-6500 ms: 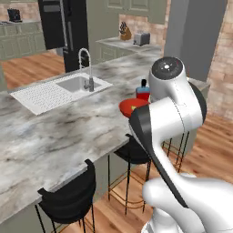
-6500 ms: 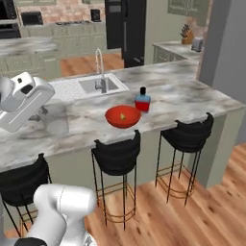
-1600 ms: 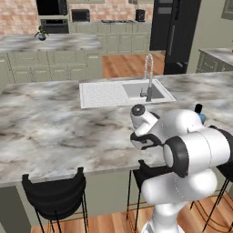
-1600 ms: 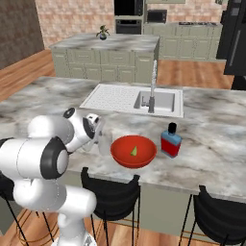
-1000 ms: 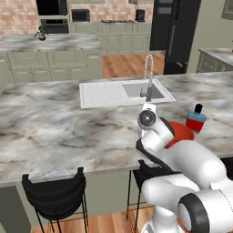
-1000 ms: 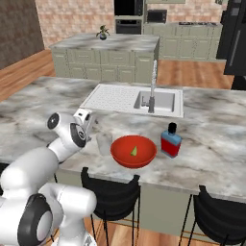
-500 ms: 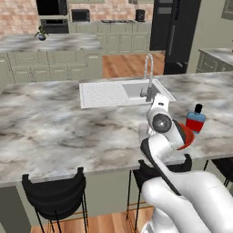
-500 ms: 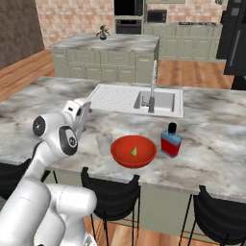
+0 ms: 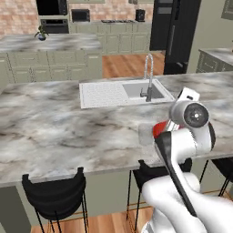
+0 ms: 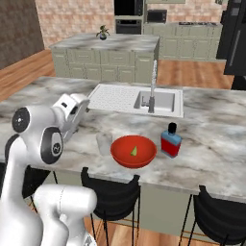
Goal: There is a bowl on the dining counter. Grab a lemon wedge from the fridge and place it in the bowl. Then get the liquor bottle and glass cup from the cabinet and place them next to the bowl.
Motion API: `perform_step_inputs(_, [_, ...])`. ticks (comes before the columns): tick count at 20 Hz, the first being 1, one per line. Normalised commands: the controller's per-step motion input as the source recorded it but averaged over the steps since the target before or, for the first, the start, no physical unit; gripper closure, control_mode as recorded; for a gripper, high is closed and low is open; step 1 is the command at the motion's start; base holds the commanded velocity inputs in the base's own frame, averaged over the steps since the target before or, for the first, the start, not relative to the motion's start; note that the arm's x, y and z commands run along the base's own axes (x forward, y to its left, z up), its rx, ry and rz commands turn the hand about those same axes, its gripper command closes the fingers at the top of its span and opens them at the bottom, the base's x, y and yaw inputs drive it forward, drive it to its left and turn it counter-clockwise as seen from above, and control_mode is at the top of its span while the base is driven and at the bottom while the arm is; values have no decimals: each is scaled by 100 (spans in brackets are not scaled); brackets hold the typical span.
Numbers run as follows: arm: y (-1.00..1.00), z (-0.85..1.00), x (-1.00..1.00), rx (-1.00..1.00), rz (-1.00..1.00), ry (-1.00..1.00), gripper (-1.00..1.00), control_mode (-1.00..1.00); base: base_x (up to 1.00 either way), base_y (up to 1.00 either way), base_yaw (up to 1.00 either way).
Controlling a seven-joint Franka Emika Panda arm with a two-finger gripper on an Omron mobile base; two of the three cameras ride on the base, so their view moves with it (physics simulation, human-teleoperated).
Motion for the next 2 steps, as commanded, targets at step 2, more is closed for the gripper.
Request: perform_step_inputs(2, [-42,50,-100,18,-15,10,-100,-100,0,0,0])
